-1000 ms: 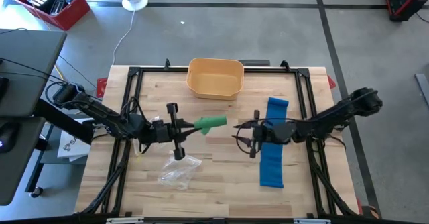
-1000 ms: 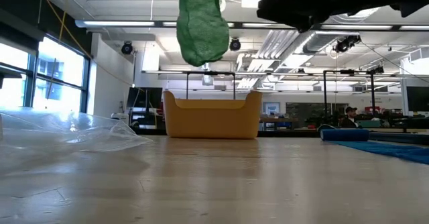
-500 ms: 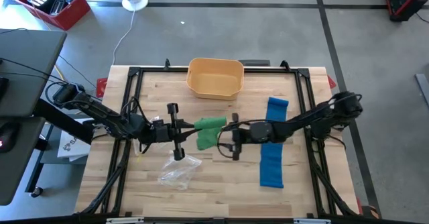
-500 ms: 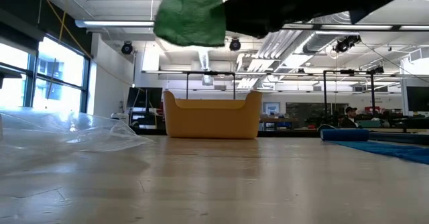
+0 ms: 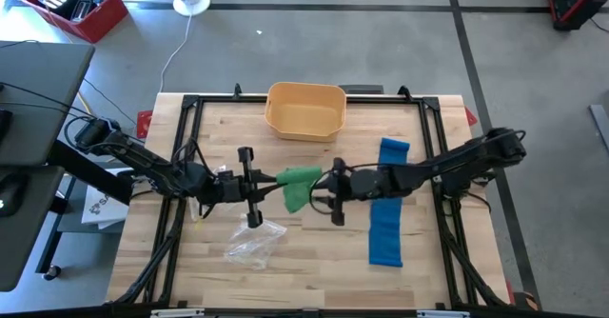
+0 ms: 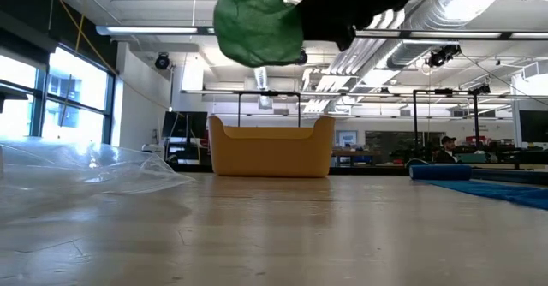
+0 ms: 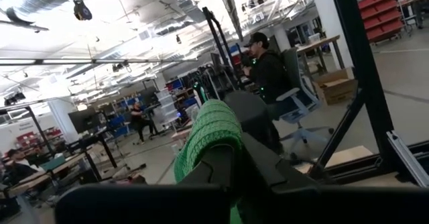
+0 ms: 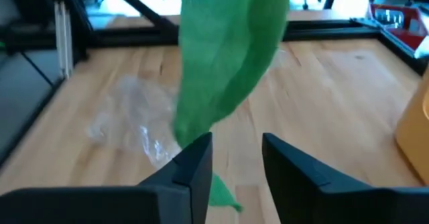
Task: Roll bandage
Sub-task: Roll the green bandage
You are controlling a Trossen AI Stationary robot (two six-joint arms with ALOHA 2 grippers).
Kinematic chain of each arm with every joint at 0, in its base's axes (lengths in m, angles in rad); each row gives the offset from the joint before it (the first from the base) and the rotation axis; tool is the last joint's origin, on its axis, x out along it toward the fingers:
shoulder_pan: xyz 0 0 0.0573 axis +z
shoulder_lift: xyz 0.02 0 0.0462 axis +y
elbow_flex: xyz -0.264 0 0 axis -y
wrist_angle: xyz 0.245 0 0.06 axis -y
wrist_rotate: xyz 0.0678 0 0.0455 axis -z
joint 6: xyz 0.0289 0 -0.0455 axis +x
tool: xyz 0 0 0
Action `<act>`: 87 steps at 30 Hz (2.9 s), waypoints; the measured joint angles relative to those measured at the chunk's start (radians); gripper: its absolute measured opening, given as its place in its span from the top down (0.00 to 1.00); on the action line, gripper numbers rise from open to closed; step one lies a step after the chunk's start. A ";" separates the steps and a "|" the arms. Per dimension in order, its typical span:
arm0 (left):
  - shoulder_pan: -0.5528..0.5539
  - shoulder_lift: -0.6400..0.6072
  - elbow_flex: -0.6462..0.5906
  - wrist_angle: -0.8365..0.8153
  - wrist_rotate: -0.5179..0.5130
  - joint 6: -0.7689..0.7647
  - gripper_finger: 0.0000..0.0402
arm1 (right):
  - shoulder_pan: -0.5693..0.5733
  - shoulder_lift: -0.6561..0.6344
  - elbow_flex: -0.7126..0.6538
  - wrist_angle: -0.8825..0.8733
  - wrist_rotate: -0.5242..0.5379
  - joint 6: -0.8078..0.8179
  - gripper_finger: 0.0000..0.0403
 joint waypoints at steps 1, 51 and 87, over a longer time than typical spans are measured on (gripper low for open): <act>0.000 0.000 0.000 -0.002 0.000 0.000 0.99 | 0.000 -0.010 0.000 0.001 -0.020 -0.001 0.65; 0.003 0.001 0.000 -0.056 -0.002 -0.024 0.99 | 0.041 -0.196 0.000 -0.119 0.181 -0.043 0.41; -0.006 -0.026 0.000 0.063 -0.083 -0.054 0.99 | -0.065 0.106 -0.001 0.185 -0.065 -0.106 0.99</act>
